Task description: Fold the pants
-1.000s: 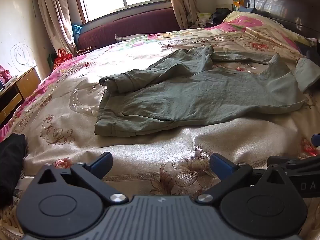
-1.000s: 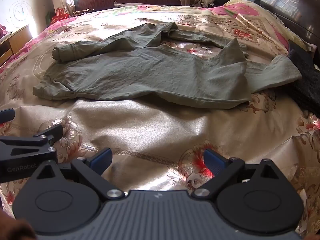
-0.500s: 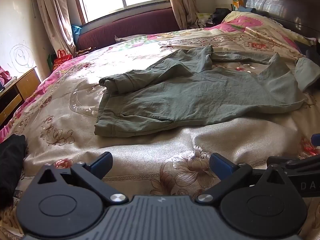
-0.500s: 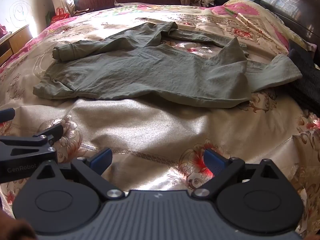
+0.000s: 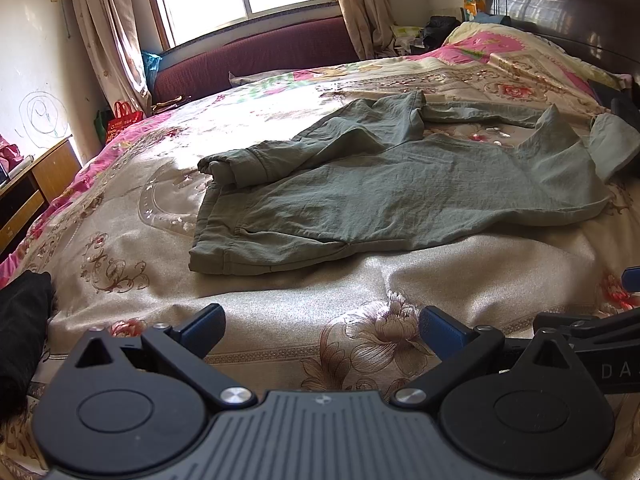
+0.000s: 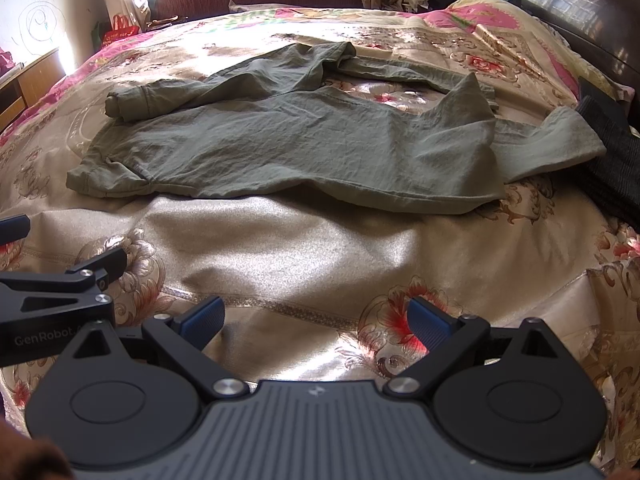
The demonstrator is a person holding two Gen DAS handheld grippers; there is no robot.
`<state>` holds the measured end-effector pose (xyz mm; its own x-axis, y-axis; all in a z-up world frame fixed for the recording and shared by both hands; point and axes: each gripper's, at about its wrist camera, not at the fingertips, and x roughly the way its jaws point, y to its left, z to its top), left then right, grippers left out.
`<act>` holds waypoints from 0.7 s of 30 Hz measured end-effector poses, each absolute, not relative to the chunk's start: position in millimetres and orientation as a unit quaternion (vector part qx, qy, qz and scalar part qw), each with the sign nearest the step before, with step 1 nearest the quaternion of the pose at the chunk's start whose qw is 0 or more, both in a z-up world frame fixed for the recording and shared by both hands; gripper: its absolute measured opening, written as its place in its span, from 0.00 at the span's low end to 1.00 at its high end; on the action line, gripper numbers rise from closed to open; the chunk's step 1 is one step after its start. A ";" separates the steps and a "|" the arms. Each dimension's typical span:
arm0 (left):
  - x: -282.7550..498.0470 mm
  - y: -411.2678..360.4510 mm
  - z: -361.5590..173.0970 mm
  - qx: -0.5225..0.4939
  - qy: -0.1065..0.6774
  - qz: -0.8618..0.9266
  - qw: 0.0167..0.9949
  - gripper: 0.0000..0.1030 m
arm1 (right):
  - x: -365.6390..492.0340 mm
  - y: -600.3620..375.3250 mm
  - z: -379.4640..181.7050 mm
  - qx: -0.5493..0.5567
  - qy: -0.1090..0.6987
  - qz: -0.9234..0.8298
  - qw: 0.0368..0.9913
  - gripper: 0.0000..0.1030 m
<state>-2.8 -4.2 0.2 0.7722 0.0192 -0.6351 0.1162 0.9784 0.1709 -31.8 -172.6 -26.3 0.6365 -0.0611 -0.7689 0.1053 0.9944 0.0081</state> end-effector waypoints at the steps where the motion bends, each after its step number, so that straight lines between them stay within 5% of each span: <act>1: -2.7 -4.2 0.2 0.101 0.337 -0.026 0.936 1.00 | -31.6 -172.5 -26.5 0.026 0.424 -0.046 0.904 0.95; 21: 6.7 6.9 -0.3 0.092 0.330 -0.019 0.939 1.00 | -18.6 -164.4 -25.9 0.016 0.417 -0.032 0.908 0.94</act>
<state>6.7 6.9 -0.3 0.7812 0.0249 -0.6238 0.0962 0.9825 0.1598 -18.6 -164.4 -25.9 0.6509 -0.0449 -0.7579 0.0709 0.9975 0.0018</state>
